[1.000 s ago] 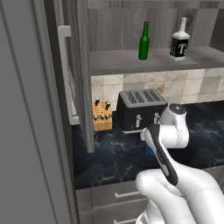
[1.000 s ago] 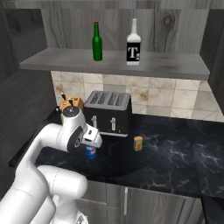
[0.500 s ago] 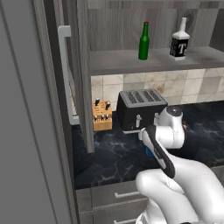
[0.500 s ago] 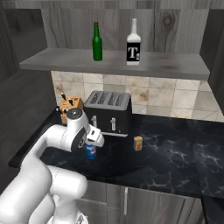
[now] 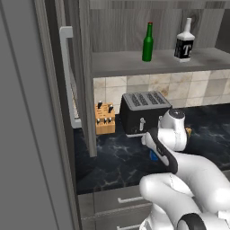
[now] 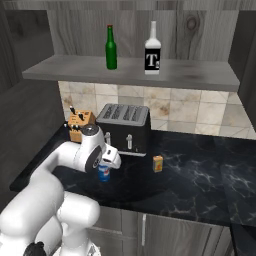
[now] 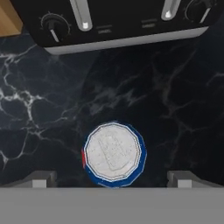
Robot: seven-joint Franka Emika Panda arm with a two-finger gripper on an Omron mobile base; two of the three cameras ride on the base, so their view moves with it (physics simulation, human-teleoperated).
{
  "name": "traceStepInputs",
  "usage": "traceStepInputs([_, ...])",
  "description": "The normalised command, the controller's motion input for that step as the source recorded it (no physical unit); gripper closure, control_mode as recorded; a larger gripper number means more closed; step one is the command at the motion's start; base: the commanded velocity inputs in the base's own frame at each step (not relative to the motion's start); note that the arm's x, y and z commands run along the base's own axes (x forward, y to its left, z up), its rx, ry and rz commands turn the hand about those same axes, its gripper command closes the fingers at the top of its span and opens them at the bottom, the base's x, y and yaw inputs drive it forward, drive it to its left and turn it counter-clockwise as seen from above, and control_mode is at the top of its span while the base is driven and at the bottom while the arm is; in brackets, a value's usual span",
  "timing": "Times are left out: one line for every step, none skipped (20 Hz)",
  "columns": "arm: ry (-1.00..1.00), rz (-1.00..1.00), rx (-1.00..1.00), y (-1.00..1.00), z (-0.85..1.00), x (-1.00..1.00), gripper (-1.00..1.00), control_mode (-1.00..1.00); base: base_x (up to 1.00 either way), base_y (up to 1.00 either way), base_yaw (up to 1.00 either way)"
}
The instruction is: Sort all alcoholic drinks to one cabinet, and non-alcoholic drinks to the other.
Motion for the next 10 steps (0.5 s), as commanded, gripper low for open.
traceStepInputs([0.0,0.02,0.0,0.0,-0.24,0.0,-1.0,-1.0,0.0,0.0,0.0])
traceStepInputs([0.0,0.02,0.0,0.0,-0.24,0.0,-1.0,-1.0,0.0,0.0,0.0])
traceStepInputs([0.0,0.01,0.0,0.0,-0.21,0.04,-1.0,-1.0,0.0,0.0,0.0])
traceStepInputs([0.0,0.01,0.0,0.0,-0.21,0.04,-1.0,-1.0,0.0,0.0,0.0])
traceStepInputs([0.0,0.01,0.0,0.0,-0.22,0.03,-1.0,-1.0,0.0,0.0,0.0])
traceStepInputs([0.0,0.01,0.0,0.0,-0.24,0.04,-1.0,-1.0,0.0,0.0,0.0])
traceStepInputs([0.0,0.01,0.0,0.0,-0.26,0.0,-1.0,-1.0,0.0,0.0,0.0])
traceStepInputs([0.0,0.01,0.0,0.0,-0.27,0.0,-1.0,-1.0,0.0,0.0,0.0])
traceStepInputs([0.0,0.01,0.0,0.0,-0.27,0.0,-1.0,-1.0,0.0,0.0,0.0])
traceStepInputs([0.0,0.01,0.0,0.0,-0.26,0.0,-1.0,-1.0,0.0,0.0,0.0])
